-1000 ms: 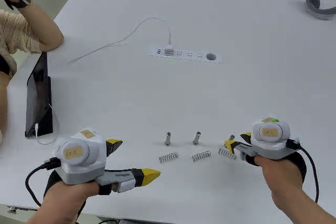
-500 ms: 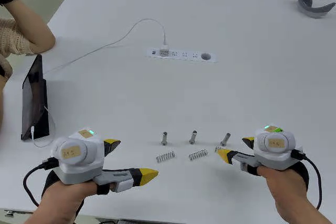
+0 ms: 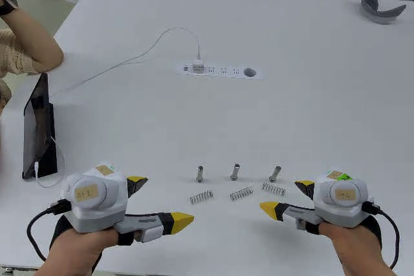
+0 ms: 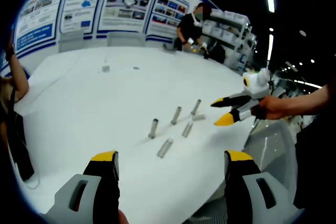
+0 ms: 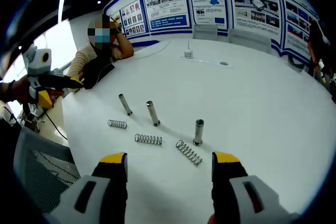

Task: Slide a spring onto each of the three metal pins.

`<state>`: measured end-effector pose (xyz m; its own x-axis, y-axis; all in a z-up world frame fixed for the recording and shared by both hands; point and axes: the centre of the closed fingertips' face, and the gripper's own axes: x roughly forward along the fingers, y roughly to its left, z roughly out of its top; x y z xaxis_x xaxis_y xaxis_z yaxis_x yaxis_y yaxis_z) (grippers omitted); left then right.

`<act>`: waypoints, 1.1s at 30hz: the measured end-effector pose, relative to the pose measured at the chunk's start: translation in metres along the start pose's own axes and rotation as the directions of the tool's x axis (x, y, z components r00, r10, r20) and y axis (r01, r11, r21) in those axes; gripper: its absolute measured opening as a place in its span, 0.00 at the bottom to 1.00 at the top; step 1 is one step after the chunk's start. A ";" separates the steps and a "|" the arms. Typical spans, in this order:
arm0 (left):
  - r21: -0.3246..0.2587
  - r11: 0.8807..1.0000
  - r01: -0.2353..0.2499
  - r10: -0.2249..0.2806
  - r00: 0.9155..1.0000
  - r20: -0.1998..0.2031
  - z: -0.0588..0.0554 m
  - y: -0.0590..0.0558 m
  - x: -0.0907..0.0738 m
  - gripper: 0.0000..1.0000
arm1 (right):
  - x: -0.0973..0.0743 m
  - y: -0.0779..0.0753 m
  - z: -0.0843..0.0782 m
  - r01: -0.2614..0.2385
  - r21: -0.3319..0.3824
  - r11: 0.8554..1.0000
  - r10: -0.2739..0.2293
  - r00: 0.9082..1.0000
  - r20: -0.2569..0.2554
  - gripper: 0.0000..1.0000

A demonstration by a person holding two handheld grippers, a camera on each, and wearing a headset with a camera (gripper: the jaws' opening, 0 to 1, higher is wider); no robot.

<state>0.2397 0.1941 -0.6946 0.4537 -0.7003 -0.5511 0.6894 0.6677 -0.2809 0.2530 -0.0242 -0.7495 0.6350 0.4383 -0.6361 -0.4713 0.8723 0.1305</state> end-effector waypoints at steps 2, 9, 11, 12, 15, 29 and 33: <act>0.000 1.000 0.001 -0.001 1.000 0.000 0.000 0.000 0.001 0.84 | -0.001 0.004 0.000 -0.014 0.000 1.000 0.014 1.000 0.007 0.69; 0.005 1.000 0.007 -0.007 1.000 -0.008 -0.001 -0.001 0.004 0.84 | -0.005 0.018 -0.007 -0.066 -0.011 0.998 0.065 0.998 -0.008 0.72; 0.007 1.000 0.009 -0.009 1.000 -0.011 -0.001 -0.002 0.005 0.84 | -0.007 0.024 -0.008 -0.082 -0.012 0.997 0.082 0.997 -0.010 0.74; 0.008 1.000 0.010 -0.010 1.000 -0.013 -0.001 -0.001 0.006 0.84 | -0.007 0.026 -0.009 -0.086 -0.015 0.996 0.086 0.996 -0.010 0.75; 0.006 1.000 0.009 -0.009 1.000 -0.016 -0.002 0.000 0.009 0.84 | -0.009 0.032 -0.011 -0.098 -0.024 0.995 0.098 0.995 -0.016 0.77; 0.047 0.998 0.027 -0.024 0.997 -0.070 -0.012 0.003 0.026 0.82 | -0.020 0.044 -0.018 -0.130 -0.033 0.991 0.129 0.991 -0.035 0.81; 0.084 0.996 0.039 -0.030 0.995 -0.100 -0.013 0.002 0.032 0.81 | -0.025 0.043 -0.019 -0.130 -0.032 0.991 0.129 0.991 -0.036 0.82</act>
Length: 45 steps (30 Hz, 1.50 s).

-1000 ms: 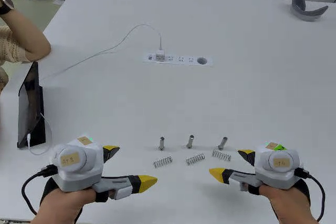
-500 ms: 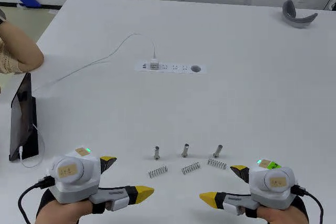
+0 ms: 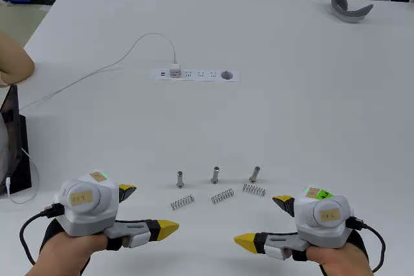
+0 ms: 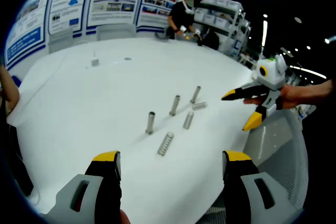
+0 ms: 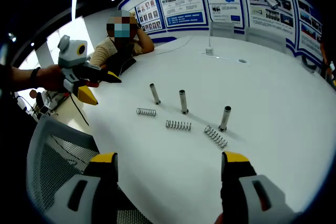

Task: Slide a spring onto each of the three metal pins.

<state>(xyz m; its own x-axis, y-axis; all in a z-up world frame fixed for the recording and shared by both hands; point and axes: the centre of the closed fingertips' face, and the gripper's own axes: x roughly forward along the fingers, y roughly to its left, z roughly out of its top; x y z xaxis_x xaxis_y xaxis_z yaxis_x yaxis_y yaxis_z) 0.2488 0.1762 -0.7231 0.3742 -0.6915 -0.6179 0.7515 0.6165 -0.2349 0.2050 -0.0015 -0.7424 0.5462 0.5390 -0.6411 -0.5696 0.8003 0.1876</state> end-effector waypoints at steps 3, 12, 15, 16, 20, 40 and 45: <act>0.015 1.000 0.021 -0.020 0.999 -0.030 -0.002 -0.001 0.006 0.77 | -0.003 0.000 0.000 0.001 -0.001 1.000 -0.001 1.000 0.000 0.82; 0.072 0.997 0.036 -0.028 0.995 -0.100 -0.007 0.001 0.030 0.64 | -0.009 -0.003 -0.003 0.017 0.021 1.000 -0.017 1.000 0.003 0.82; 0.111 0.993 0.035 -0.018 0.989 -0.147 -0.014 0.005 0.039 0.59 | -0.011 -0.003 -0.005 0.017 0.028 0.999 -0.017 1.000 0.002 0.82; 0.119 0.992 0.032 -0.014 0.988 -0.153 -0.015 0.006 0.041 0.58 | -0.012 -0.003 -0.006 0.018 0.030 0.999 -0.018 1.000 0.002 0.82; 0.124 0.991 0.039 -0.018 0.986 -0.165 -0.018 0.006 0.050 0.54 | -0.014 -0.004 -0.010 0.020 0.042 0.999 -0.020 1.000 -0.002 0.81; 0.164 0.985 0.056 -0.022 0.979 -0.203 -0.027 0.010 0.082 0.29 | -0.020 -0.007 -0.011 0.024 0.072 0.997 -0.025 1.000 0.006 0.80; 0.189 0.981 0.043 -0.002 0.977 -0.211 -0.028 0.012 0.084 0.23 | -0.021 -0.009 -0.011 0.024 0.076 0.997 -0.025 1.000 0.008 0.80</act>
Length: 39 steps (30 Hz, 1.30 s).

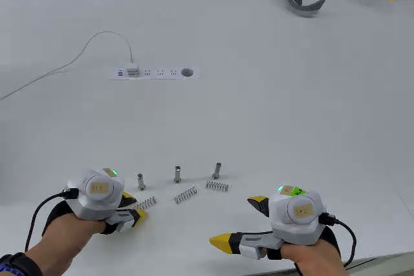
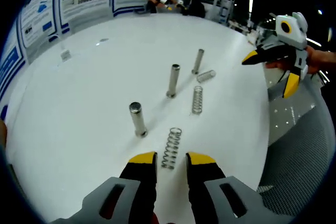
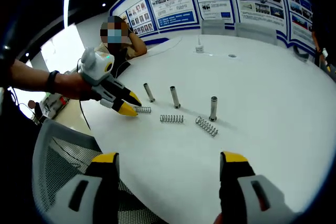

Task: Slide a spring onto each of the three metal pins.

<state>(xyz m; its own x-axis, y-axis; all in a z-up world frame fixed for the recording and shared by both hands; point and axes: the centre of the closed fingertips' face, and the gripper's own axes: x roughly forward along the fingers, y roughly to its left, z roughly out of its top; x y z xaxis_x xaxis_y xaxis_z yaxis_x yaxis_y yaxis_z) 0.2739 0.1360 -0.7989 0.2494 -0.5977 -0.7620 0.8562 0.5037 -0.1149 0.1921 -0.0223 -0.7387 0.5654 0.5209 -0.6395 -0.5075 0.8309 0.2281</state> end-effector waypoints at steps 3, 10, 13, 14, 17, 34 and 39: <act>0.059 0.998 -0.011 0.013 0.999 -0.035 -0.006 0.001 0.004 0.18 | 0.000 -0.001 0.000 0.002 -0.003 1.000 -0.002 1.000 -0.003 0.80; 0.022 1.000 -0.022 0.022 0.999 -0.026 -0.004 0.001 0.003 0.11 | 0.000 -0.001 0.000 -0.001 0.000 1.000 0.001 1.000 -0.003 0.79; -0.034 0.999 -0.015 0.015 1.000 -0.027 -0.005 0.000 0.000 0.10 | 0.001 0.000 0.000 -0.004 -0.002 1.000 0.004 1.000 -0.006 0.79; -0.036 0.999 -0.015 0.014 1.000 -0.025 -0.005 0.000 0.000 0.10 | 0.001 0.000 0.000 -0.005 -0.003 1.000 0.005 1.000 -0.007 0.79; -0.049 0.999 -0.014 0.013 1.000 -0.017 -0.006 -0.001 -0.004 0.10 | 0.001 0.000 0.001 -0.009 0.001 1.000 0.009 1.000 -0.004 0.79; -0.099 0.994 -0.042 0.047 0.998 0.050 -0.002 0.000 -0.041 0.10 | 0.007 0.009 0.002 -0.047 0.009 0.999 0.047 0.999 0.005 0.77; -0.085 0.995 -0.050 0.055 0.997 0.057 -0.003 -0.001 -0.052 0.10 | 0.008 0.011 0.002 -0.061 0.009 0.998 0.061 0.998 0.004 0.76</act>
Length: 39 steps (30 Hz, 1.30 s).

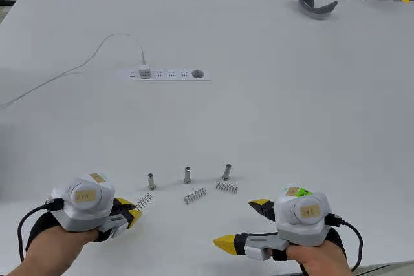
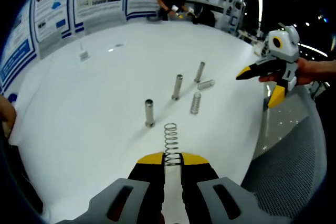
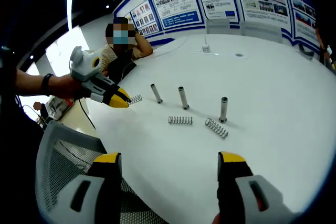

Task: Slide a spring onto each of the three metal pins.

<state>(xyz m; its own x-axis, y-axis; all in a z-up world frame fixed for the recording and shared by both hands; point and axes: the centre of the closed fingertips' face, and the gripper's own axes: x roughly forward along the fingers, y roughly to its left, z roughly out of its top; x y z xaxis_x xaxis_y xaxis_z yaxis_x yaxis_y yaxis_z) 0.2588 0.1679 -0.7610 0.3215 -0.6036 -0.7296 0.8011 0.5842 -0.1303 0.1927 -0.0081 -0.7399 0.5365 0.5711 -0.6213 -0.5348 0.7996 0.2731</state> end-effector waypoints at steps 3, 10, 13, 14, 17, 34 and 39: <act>0.005 1.000 -0.008 0.008 1.000 0.009 0.002 -0.001 -0.008 0.10 | 0.001 0.003 0.001 -0.010 0.007 1.000 0.010 1.000 0.007 0.75; 0.035 0.999 -0.014 0.014 1.000 0.021 0.005 -0.003 -0.021 0.10 | 0.003 0.008 0.005 -0.035 0.018 0.999 0.035 0.999 0.017 0.73; 0.063 0.998 -0.002 0.001 1.000 0.021 0.005 -0.008 -0.029 0.10 | 0.003 0.010 0.008 -0.048 0.005 0.999 0.048 0.999 0.017 0.73; 0.080 0.997 0.005 -0.006 1.000 0.016 0.003 -0.010 -0.032 0.10 | 0.003 0.012 0.011 -0.057 0.000 0.998 0.057 0.998 0.021 0.72; 0.105 0.994 0.014 -0.015 1.000 0.006 0.000 -0.013 -0.039 0.10 | 0.003 0.014 0.015 -0.075 -0.006 0.997 0.075 0.997 0.028 0.70; 0.230 0.969 0.089 -0.098 0.995 0.026 0.029 -0.051 -0.038 0.10 | 0.011 0.045 0.050 -0.229 0.014 0.973 0.226 0.970 0.092 0.58; 0.267 0.957 0.117 -0.130 0.991 0.029 0.038 -0.066 -0.036 0.10 | 0.014 0.056 0.056 -0.278 0.024 0.960 0.275 0.956 0.101 0.55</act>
<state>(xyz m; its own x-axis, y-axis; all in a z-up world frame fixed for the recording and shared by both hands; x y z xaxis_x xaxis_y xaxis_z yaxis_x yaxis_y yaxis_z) 0.2134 0.1304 -0.7005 0.2294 -0.6897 -0.6868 0.9387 0.3434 -0.0313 0.2064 0.0551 -0.6921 0.4323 0.7845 -0.4447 -0.6473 0.6133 0.4527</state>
